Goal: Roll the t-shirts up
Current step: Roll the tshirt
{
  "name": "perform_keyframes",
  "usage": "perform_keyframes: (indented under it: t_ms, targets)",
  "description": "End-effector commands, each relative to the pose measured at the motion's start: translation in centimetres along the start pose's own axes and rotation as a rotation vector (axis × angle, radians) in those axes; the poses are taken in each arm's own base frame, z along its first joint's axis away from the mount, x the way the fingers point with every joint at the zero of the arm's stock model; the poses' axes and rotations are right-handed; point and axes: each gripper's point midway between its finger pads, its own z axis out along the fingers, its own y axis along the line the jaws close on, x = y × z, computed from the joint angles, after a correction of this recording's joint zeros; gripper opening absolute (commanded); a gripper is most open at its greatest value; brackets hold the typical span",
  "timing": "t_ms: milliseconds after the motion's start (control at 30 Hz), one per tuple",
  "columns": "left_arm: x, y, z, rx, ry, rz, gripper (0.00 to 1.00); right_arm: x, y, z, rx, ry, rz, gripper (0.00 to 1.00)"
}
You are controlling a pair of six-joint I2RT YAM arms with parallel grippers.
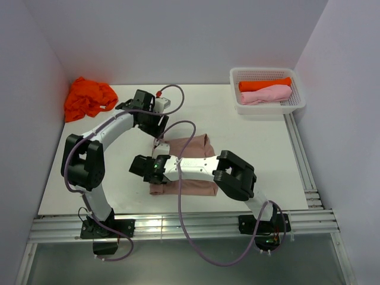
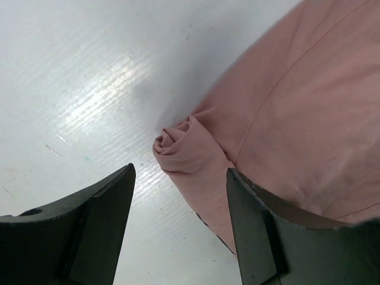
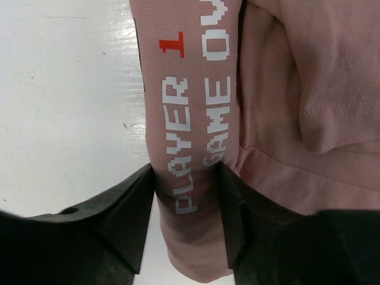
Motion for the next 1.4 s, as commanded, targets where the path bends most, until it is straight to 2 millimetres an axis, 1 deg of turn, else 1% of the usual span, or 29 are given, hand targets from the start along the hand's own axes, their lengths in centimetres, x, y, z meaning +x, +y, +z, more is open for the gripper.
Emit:
perform_keyframes:
  t_ms: [0,33,67,100,133,167,200,233,267,300,333,367,400,433,467,500,533,567,633,667,733,767,900,1033,1067,1133,1267,1333,1367]
  targets:
    - [-1.1,0.3,-0.9,0.038,-0.010,-0.023,0.69,0.9,-1.1,-0.1,0.020,0.011,-0.022,0.50]
    - [-1.1,0.6,-1.0,0.043,-0.006,-0.029,0.69,1.4,-1.7,0.1,0.018,0.017,-0.038,0.48]
    - [-1.4,0.5,-1.3,0.063,-0.017,-0.031,0.69,1.1,-1.2,-0.3,-0.016,0.017,-0.031,0.45]
    - [-1.1,1.1,-1.5,0.065,-0.011,-0.048,0.69,1.0,-0.2,-0.3,-0.073,0.020,-0.008,0.38]
    - [-1.1,1.4,-1.7,0.069,-0.015,-0.054,0.69,1.6,-0.8,0.1,-0.084,0.032,-0.025,0.37]
    - [-0.9,1.7,-1.8,0.074,-0.014,-0.057,0.69,1.2,-0.1,-0.6,-0.132,0.030,-0.010,0.36]
    - [-0.6,2.2,-2.0,0.081,-0.013,-0.071,0.69,1.6,0.2,-0.1,-0.192,0.044,-0.001,0.33]
    - [-0.5,2.4,-2.2,0.088,-0.015,-0.076,0.69,1.1,1.0,-1.0,-0.256,0.042,0.016,0.31]
    - [0.0,2.6,-2.2,0.092,-0.008,-0.075,0.69,0.1,3.2,-1.7,-0.371,0.016,0.059,0.31]
    - [0.4,3.3,-2.5,0.094,-0.010,-0.090,0.69,0.7,2.3,-1.2,-0.393,0.028,0.058,0.30]
    - [0.9,3.7,-2.6,0.096,-0.004,-0.099,0.69,-0.2,4.4,-2.8,-0.518,0.021,0.097,0.30]
    - [1.1,4.2,-2.7,0.101,-0.008,-0.108,0.69,0.2,3.6,-2.6,-0.512,0.045,0.091,0.30]
    - [1.5,5.1,-3.1,0.111,-0.014,-0.136,0.69,-0.1,4.2,-2.8,-0.573,0.032,0.111,0.29]
    - [2.3,5.6,-3.1,0.110,0.000,-0.144,0.69,-0.4,4.6,-3.2,-0.614,0.043,0.121,0.29]
    - [2.7,6.0,-3.2,0.111,0.002,-0.152,0.69,-1.0,5.5,-3.8,-0.672,0.033,0.137,0.29]
    - [3.0,6.6,-3.5,0.103,-0.002,-0.162,0.69,-0.9,5.6,-3.8,-0.691,0.035,0.136,0.29]
    - [3.3,6.6,-3.6,0.109,-0.001,-0.160,0.69,-1.0,5.8,-3.8,-0.711,0.040,0.141,0.29]
    - [3.9,6.6,-3.5,0.112,0.009,-0.154,0.69,-1.4,6.6,-4.3,-0.763,0.044,0.150,0.29]
    - [4.4,6.6,-3.8,0.107,0.005,-0.147,0.69,-1.3,6.8,-4.4,-0.802,0.055,0.163,0.29]
    - [5.2,6.3,-3.6,0.113,0.017,-0.152,0.69,-1.7,7.3,-4.9,-0.856,0.054,0.175,0.29]
    - [5.7,6.1,-3.5,0.122,0.018,-0.149,0.69,-1.3,6.8,-4.4,-0.862,0.066,0.191,0.29]
    - [6.5,5.6,-3.2,0.145,0.030,-0.159,0.69,-1.6,6.7,-4.4,-0.869,0.063,0.205,0.29]
    - [7.7,4.6,-2.6,0.188,0.040,-0.175,0.69,-0.7,5.0,-2.6,-0.779,0.094,0.240,0.29]
    - [8.6,3.9,-2.1,0.212,0.049,-0.189,0.69,0.1,3.9,-1.7,-0.702,0.122,0.242,0.30]
    - [8.7,3.8,-2.1,0.214,0.050,-0.189,0.69,0.4,3.4,-1.4,-0.673,0.130,0.241,0.33]
    - [9.0,3.5,-1.9,0.217,0.055,-0.192,0.69,0.6,3.3,-1.0,-0.643,0.137,0.245,0.36]
    - [9.1,3.2,-1.5,0.198,0.063,-0.172,0.69,1.1,2.7,-0.5,-0.558,0.141,0.228,0.45]
    - [9.3,3.4,-1.3,0.162,0.076,-0.169,0.69,1.0,2.4,-0.5,-0.513,0.119,0.214,0.47]
    - [9.1,3.4,-1.1,0.149,0.070,-0.156,0.69,1.3,1.7,-0.2,-0.466,0.119,0.196,0.49]
